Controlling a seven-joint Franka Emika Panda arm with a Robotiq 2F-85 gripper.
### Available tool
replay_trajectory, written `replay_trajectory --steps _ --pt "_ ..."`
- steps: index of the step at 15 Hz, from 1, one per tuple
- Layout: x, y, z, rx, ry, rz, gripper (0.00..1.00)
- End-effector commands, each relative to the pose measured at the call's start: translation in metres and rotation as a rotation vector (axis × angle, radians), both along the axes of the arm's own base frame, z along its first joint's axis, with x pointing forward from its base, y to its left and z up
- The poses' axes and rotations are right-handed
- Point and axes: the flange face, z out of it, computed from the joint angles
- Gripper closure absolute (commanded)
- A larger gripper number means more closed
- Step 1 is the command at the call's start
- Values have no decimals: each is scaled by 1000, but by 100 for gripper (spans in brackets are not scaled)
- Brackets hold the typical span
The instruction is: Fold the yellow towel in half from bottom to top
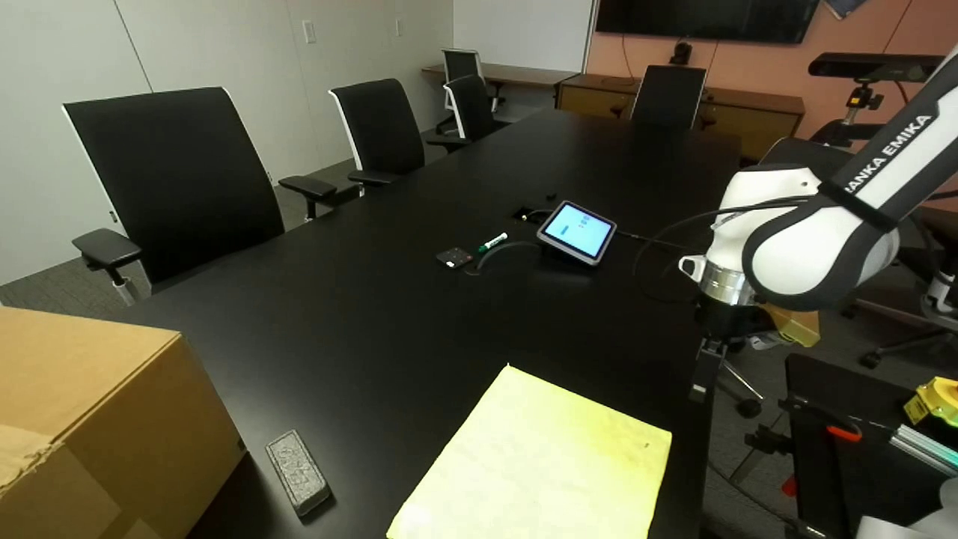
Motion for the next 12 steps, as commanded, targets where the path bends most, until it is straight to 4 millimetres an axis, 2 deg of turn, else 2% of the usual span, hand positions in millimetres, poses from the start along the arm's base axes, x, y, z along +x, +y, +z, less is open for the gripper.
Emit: replay_trajectory --steps 1,6,12 --pt "16 22 -21 35 -51 -19 0" --pt "29 51 -49 94 -81 -39 0" --pt "29 42 -87 85 -67 -56 0"
